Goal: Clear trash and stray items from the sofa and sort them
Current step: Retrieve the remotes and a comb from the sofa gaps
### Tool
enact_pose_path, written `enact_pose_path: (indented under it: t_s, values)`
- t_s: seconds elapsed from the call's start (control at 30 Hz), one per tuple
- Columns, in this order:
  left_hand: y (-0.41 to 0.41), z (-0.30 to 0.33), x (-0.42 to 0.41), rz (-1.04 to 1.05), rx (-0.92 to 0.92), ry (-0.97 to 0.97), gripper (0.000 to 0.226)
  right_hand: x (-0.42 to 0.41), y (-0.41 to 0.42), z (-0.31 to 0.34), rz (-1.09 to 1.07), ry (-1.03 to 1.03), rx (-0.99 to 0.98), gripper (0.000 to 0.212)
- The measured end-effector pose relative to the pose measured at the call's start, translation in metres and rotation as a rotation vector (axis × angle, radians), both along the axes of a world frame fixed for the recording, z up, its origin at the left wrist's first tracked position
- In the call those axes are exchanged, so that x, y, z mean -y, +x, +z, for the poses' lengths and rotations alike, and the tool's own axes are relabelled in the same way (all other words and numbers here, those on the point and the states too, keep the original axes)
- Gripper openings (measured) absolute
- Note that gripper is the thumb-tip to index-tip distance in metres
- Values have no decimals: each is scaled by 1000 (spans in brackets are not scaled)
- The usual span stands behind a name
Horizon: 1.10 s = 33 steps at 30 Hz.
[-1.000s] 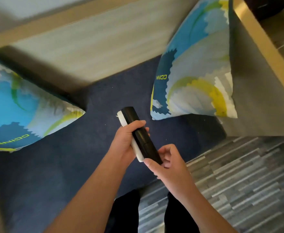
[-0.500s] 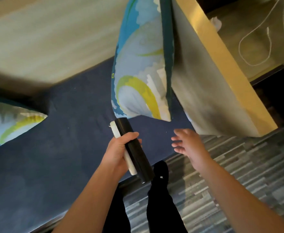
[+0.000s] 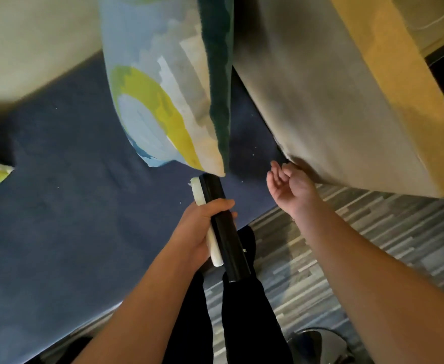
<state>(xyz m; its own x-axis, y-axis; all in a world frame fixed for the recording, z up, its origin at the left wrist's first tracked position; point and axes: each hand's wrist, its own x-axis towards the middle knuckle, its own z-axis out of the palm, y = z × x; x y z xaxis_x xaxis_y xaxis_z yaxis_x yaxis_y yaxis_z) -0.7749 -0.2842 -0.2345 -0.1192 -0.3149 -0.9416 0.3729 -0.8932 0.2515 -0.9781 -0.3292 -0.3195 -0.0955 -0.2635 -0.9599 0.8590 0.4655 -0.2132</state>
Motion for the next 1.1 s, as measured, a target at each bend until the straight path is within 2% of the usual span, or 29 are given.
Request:
enact_pose_path:
  t_s: [0.17, 0.23, 0.37, 0.43, 0.53, 0.63, 0.73, 0.87, 1.0, 1.1]
  values:
    - [-9, -9, 17, -43, 11, -7, 32, 10, 6, -17, -252, 7, 64, 35]
    - [-10, -10, 22, -44, 6, 4, 32, 12, 9, -20, -361, -9, 103, 29]
    - [-10, -9, 27, -36, -1, 26, 34, 11, 9, -25, -435, -76, 147, 29]
    - [-9, -11, 28, -31, 9, 27, 37, 10, 7, -29, -416, -121, 158, 23]
    - [-10, -13, 27, -52, 39, 29, 38, 11, 3, -33, -273, -141, 122, 9]
    - [-11, -15, 25, -63, 64, 34, 39, 20, 6, -33, -193, -49, 6, 6]
    - [-11, -14, 24, -66, 68, 35, 37, 31, 12, -32, -217, 42, -59, 14]
    - [-11, -12, 26, -81, 82, 19, 40, 33, 19, -32, -209, 92, -95, 1]
    - [-9, -10, 30, -56, 74, 4, 35, 35, 25, -32, -223, 103, -158, 12]
    - [-6, -9, 32, -63, 75, -10, 41, 35, 31, -34, -230, 100, -227, 16]
